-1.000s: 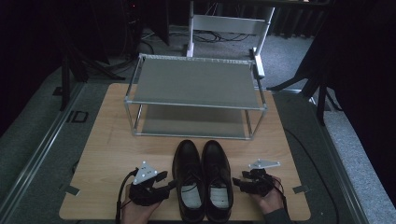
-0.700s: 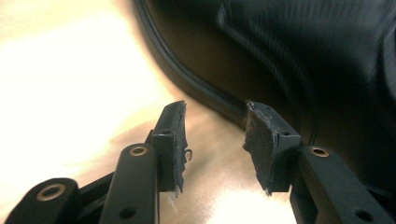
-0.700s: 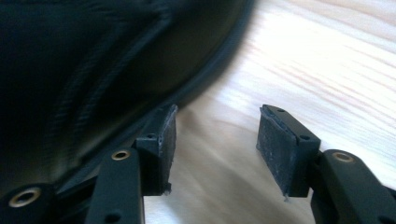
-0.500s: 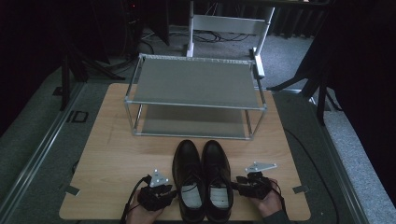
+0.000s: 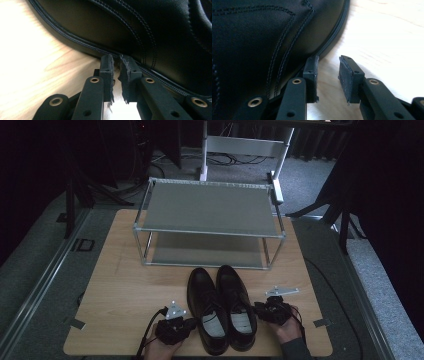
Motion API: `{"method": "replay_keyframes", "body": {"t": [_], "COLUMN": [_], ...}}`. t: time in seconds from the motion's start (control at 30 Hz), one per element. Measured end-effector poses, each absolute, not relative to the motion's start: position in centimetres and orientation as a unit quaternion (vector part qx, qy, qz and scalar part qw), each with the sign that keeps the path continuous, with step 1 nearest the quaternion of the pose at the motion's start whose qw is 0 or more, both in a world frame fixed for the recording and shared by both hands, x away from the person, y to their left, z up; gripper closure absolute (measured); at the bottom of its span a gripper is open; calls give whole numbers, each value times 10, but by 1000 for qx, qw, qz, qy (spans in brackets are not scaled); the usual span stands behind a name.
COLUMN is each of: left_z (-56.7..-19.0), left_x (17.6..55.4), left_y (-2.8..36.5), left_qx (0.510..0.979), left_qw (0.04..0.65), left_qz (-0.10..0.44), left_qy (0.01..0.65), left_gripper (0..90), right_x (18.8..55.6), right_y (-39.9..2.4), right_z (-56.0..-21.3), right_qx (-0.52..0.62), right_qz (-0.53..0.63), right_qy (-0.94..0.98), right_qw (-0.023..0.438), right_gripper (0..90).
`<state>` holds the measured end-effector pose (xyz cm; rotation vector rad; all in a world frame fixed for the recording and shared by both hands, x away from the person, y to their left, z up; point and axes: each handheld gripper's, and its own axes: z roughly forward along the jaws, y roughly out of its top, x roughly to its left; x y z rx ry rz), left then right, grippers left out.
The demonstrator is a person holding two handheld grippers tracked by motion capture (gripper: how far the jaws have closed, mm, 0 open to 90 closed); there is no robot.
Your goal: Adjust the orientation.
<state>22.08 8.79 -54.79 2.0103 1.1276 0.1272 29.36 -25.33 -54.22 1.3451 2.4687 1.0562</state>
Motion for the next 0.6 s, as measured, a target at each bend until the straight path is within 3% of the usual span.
{"method": "replay_keyframes", "body": {"t": [0.6], "left_z": [-548], "left_x": [230], "left_y": [54], "left_qx": [813], "left_qw": [407], "left_qz": [42], "left_qy": [413], "left_gripper": [826], "right_x": [318], "right_y": [-275], "right_z": [-541], "right_qx": [469], "right_qz": [342], "right_qy": [809], "right_qw": [94], "right_gripper": [650]}}
